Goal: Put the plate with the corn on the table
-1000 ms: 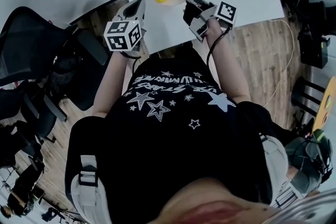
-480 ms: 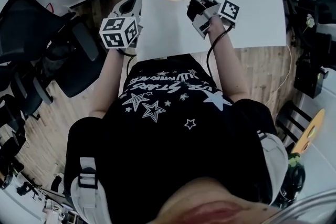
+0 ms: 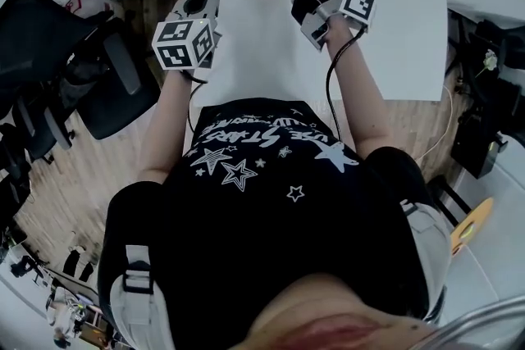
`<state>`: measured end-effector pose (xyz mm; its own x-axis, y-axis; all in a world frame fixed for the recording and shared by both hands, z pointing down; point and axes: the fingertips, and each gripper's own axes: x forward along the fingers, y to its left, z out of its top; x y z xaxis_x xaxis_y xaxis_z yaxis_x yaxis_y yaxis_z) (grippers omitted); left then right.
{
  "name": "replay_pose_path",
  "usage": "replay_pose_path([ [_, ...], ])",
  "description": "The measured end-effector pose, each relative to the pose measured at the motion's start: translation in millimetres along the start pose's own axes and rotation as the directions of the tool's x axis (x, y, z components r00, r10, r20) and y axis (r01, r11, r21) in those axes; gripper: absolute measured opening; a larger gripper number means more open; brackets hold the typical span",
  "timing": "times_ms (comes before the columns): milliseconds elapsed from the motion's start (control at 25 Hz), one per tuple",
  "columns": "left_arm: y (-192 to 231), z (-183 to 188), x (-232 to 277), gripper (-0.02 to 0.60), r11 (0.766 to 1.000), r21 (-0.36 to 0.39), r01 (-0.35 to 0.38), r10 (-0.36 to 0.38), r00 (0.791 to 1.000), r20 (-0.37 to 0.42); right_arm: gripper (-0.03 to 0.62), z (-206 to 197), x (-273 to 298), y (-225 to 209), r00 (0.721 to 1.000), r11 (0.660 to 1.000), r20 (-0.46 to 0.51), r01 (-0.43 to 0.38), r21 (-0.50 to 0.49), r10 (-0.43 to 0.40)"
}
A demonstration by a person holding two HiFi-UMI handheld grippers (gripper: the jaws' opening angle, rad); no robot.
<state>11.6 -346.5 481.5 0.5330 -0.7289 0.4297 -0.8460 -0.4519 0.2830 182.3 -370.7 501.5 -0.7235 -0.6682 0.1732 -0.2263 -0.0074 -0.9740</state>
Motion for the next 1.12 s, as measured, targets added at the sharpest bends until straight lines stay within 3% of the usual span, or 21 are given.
replay_pose_path([
  [520, 21, 6, 57, 0.005, 0.995, -0.028, -0.094, 0.093, 0.995, -0.021, 0.04, 56, 31, -46, 0.997, 1.0, -0.071, 0.007, 0.0, -0.007],
  [1120, 48, -9, 90, 0.005, 0.99, -0.054, -0.133, 0.13, 0.99, -0.058, 0.04, 78, 75, -78, 0.993, 1.0, -0.111, 0.028, 0.001, -0.027],
])
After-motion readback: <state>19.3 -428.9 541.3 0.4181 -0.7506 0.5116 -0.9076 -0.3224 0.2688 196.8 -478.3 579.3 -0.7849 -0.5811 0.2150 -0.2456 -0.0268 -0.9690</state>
